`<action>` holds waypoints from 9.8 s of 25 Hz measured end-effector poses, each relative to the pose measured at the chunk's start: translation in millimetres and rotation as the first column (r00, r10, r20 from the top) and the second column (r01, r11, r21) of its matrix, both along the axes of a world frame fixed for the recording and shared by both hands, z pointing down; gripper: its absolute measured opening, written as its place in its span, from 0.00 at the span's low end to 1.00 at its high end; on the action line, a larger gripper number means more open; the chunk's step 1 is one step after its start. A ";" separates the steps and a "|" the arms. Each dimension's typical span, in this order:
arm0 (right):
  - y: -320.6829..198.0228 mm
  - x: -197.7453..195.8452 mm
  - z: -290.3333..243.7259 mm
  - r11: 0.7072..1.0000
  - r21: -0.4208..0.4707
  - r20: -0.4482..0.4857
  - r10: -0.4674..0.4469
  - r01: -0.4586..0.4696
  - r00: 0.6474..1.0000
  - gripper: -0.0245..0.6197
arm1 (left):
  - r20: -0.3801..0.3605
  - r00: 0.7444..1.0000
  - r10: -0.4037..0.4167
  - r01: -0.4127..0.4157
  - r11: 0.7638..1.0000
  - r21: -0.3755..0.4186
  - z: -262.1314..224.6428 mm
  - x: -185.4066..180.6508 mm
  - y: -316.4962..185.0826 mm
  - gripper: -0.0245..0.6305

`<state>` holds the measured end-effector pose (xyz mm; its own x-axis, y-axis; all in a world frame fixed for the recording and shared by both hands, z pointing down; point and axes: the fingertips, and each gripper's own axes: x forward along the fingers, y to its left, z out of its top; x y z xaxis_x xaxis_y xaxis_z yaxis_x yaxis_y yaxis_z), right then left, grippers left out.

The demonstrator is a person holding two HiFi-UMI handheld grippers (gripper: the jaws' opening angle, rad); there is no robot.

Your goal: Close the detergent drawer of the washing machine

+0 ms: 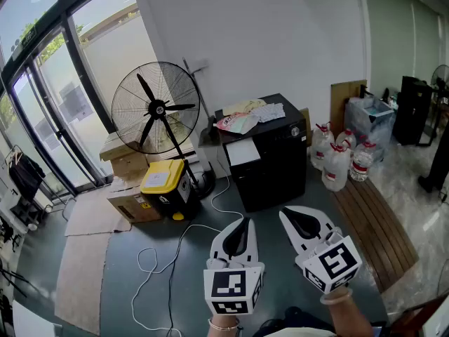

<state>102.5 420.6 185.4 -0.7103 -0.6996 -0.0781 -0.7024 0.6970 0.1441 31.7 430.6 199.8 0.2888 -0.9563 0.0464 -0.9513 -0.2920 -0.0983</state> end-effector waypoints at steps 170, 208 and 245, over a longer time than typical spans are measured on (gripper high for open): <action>-542.6 -85.9 404.4 0.779 -0.606 -0.215 0.030 -0.157 0.976 0.08 | -0.149 0.981 -0.121 0.033 0.870 -0.491 390.8 -132.7 -531.6 0.06; -555.1 -76.9 408.0 0.721 -0.641 -0.159 0.210 -0.262 0.965 0.08 | -0.148 0.984 -0.095 0.009 0.868 -0.496 394.1 -135.6 -538.6 0.06; -572.8 -83.0 406.8 0.704 -0.658 -0.121 0.251 -0.267 0.960 0.08 | -0.154 0.985 -0.078 -0.006 0.874 -0.486 392.6 -141.6 -556.4 0.06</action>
